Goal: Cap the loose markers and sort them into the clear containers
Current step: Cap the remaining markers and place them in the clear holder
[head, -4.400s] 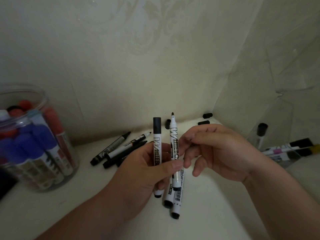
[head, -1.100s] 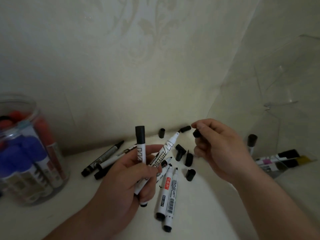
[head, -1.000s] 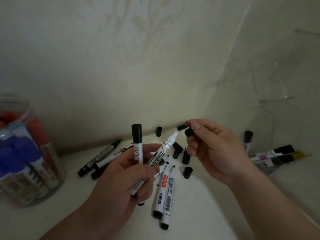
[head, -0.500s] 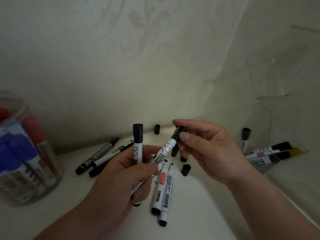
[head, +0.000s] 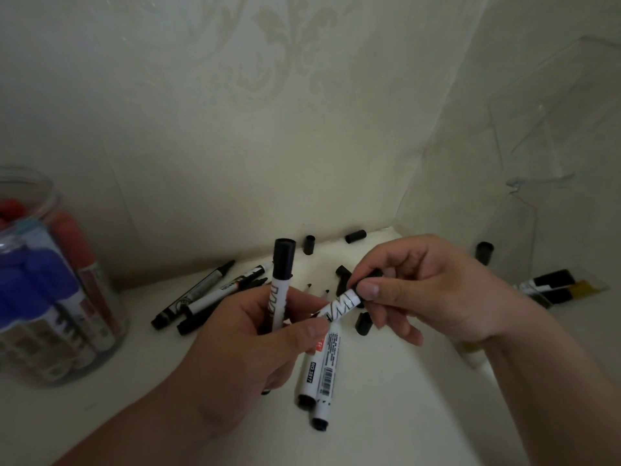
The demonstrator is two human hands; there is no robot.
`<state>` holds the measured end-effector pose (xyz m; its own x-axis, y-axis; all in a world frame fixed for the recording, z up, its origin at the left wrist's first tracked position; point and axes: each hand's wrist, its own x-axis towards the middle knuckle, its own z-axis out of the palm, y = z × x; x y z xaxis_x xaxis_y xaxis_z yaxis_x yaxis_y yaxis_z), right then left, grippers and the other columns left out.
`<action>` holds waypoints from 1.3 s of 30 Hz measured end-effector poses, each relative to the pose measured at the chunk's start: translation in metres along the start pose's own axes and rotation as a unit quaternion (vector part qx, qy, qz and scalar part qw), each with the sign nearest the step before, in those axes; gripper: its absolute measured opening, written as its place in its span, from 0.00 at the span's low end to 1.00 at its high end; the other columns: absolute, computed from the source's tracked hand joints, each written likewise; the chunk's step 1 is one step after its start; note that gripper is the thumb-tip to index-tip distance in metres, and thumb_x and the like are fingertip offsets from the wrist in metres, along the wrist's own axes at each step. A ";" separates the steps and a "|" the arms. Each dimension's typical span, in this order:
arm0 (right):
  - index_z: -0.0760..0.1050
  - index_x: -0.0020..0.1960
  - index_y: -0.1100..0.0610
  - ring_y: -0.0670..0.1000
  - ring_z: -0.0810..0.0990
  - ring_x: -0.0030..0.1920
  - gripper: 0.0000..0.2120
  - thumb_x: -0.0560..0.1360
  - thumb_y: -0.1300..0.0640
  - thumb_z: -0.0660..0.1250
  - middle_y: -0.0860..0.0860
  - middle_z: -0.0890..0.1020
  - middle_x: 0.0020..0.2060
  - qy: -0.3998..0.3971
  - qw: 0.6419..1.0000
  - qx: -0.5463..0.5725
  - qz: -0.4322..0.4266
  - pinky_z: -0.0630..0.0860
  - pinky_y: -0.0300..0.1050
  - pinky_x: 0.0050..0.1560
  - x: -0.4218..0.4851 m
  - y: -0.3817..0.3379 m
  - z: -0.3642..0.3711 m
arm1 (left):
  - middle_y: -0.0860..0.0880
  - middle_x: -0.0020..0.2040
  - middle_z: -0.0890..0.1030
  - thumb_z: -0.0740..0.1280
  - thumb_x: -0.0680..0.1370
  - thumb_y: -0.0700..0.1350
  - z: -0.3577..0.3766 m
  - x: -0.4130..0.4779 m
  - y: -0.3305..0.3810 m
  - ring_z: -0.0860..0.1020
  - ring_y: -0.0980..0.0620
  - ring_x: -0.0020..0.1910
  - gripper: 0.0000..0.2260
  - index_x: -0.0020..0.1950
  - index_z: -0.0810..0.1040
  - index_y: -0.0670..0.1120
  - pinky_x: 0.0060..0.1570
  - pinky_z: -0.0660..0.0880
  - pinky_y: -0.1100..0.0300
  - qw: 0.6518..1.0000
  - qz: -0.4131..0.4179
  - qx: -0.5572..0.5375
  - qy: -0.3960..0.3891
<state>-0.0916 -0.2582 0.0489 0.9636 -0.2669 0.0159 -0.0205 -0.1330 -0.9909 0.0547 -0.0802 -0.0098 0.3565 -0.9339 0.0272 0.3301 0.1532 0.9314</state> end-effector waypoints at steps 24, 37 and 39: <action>0.84 0.55 0.56 0.58 0.74 0.35 0.09 0.75 0.59 0.70 0.65 0.81 0.38 0.141 0.989 0.039 -0.015 0.70 0.44 0.32 0.023 0.019 0.029 | 0.35 0.42 0.80 0.68 0.75 0.41 0.014 -0.001 0.005 0.78 0.41 0.29 0.09 0.52 0.83 0.39 0.29 0.79 0.50 0.985 -0.134 -0.099 -0.037; 0.84 0.52 0.55 0.48 0.76 0.26 0.13 0.71 0.67 0.76 0.49 0.82 0.30 0.167 0.980 -0.075 -0.075 0.74 0.39 0.28 0.012 -0.001 0.056 | 0.40 0.45 0.83 0.69 0.73 0.45 0.009 -0.001 -0.007 0.83 0.41 0.44 0.12 0.55 0.84 0.49 0.49 0.80 0.44 0.991 -0.120 0.016 -0.062; 0.84 0.52 0.53 0.51 0.79 0.28 0.13 0.70 0.64 0.77 0.49 0.84 0.33 0.189 0.968 -0.134 -0.097 0.78 0.44 0.31 0.005 -0.013 0.050 | 0.39 0.50 0.85 0.74 0.69 0.46 0.012 -0.001 -0.007 0.84 0.40 0.51 0.13 0.53 0.86 0.51 0.56 0.80 0.43 0.993 -0.106 -0.010 -0.055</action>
<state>-0.0730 -0.2103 0.0556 0.7913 -0.5348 0.2965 0.0342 -0.4454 -0.8947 0.0415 -0.0847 -0.0123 0.1800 -0.9752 -0.1286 0.4053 -0.0456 0.9131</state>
